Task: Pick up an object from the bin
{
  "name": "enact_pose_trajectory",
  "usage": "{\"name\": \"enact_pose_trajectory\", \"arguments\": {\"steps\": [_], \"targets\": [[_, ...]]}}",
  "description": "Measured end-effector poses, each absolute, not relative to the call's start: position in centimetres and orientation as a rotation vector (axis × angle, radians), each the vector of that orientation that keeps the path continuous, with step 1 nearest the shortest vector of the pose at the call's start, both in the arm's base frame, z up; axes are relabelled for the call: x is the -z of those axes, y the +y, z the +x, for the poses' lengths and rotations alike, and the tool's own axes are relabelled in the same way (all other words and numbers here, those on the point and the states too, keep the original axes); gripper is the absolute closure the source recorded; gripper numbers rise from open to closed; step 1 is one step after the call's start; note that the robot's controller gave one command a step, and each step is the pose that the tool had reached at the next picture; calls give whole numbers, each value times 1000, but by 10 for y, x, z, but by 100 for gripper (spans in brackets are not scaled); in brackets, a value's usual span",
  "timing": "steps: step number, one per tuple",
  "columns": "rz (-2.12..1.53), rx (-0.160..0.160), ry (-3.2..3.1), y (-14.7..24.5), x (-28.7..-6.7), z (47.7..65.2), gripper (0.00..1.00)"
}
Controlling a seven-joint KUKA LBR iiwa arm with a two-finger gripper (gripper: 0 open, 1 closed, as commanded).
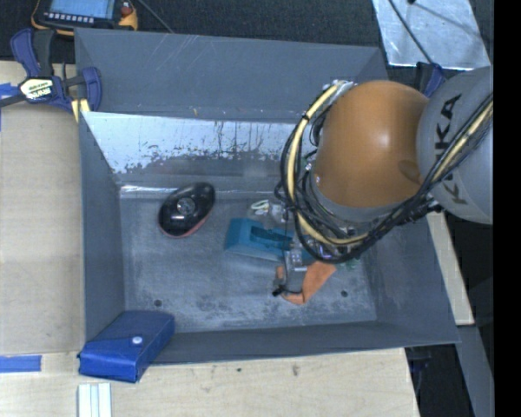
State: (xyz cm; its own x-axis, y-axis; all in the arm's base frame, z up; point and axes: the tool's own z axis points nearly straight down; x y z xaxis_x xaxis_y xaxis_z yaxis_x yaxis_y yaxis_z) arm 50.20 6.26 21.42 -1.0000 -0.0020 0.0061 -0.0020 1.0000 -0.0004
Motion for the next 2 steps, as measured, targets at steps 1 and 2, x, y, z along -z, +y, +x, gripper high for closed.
{"name": "enact_pose_trajectory", "arguments": {"steps": [1,2], "targets": [[0,1,-3145,62,-219,504,0],[202,0,-3142,69,-205,535,0]]}}
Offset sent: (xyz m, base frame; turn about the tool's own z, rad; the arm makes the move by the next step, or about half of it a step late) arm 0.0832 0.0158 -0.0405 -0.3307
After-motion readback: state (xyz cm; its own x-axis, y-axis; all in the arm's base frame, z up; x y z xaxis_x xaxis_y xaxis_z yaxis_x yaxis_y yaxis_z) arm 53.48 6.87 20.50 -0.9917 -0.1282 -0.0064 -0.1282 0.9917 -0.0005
